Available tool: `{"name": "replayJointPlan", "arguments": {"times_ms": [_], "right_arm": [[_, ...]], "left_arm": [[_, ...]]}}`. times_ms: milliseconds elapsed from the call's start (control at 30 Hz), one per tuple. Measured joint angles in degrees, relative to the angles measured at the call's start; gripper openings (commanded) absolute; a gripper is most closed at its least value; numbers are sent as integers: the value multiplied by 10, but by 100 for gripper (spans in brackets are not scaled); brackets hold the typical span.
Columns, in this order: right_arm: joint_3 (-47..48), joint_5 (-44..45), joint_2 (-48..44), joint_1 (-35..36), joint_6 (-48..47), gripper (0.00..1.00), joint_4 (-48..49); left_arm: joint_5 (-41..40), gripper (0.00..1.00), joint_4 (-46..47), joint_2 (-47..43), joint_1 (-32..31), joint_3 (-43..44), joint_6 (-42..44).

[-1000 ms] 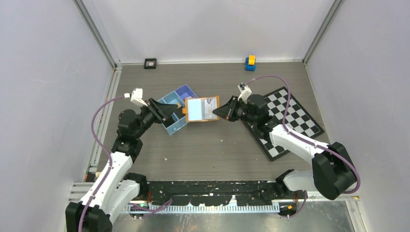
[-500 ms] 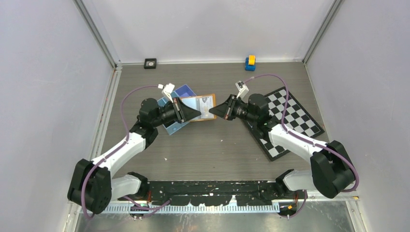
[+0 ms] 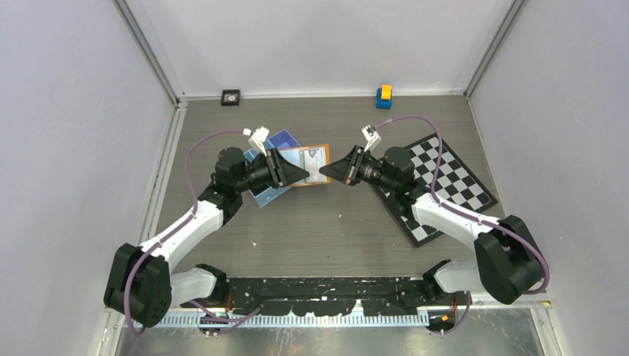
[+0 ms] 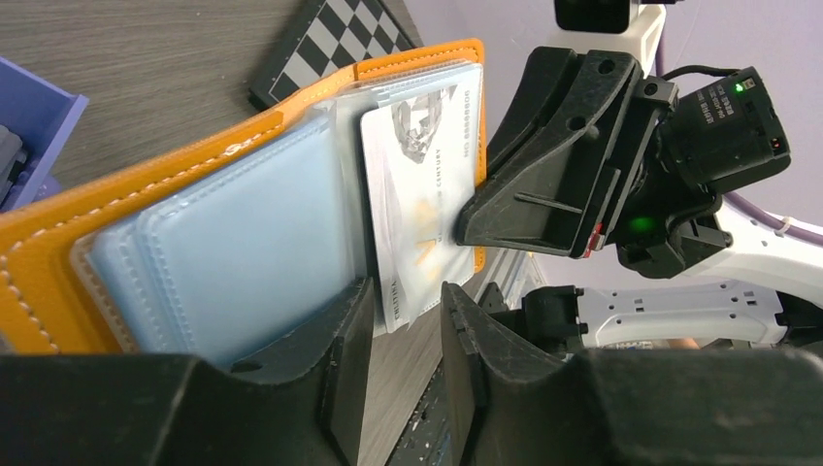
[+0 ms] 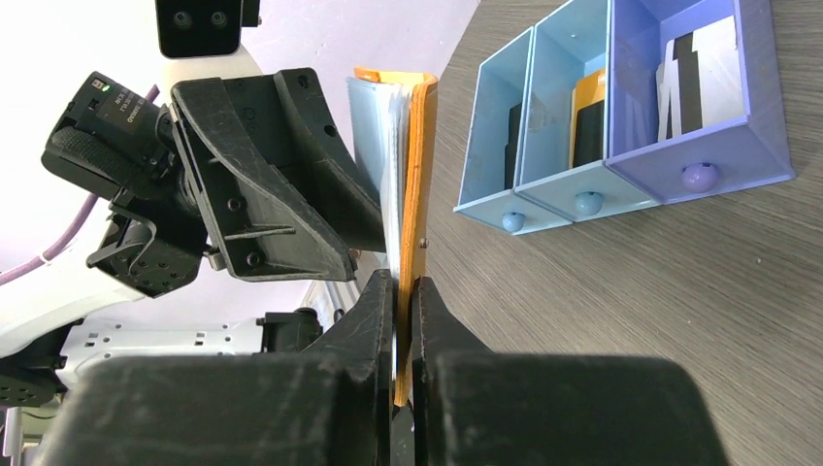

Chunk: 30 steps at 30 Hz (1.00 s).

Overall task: Take the credit cards out of the card holder
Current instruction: Remove the credit card from the card holder.

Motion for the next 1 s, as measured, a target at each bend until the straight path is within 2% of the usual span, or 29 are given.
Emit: {"name": "replayJointPlan", "arguments": {"times_ms": [167,400,567,733,833,1000], "right_arm": [[-2,0,0,0,2,1,0],[-2,-6,9,-1,14,1,19],[-2,-9,21,-10,30,1,50],[-2,-18,29,-14,48,1,76],[-2,-27,35,-16,62,7,100],[-2,-45,45,-19,82,13,140]], "left_arm": [[-11,36,-20,-3,-1,6,8],[-2,22,-8,3,0,6,1],[35,13,83,42,18,-3,-53],[67,10,193,62,35,-29,-114],[77,1,239,63,39,-36,-139],[90,0,287,63,40,-39,-160]]}}
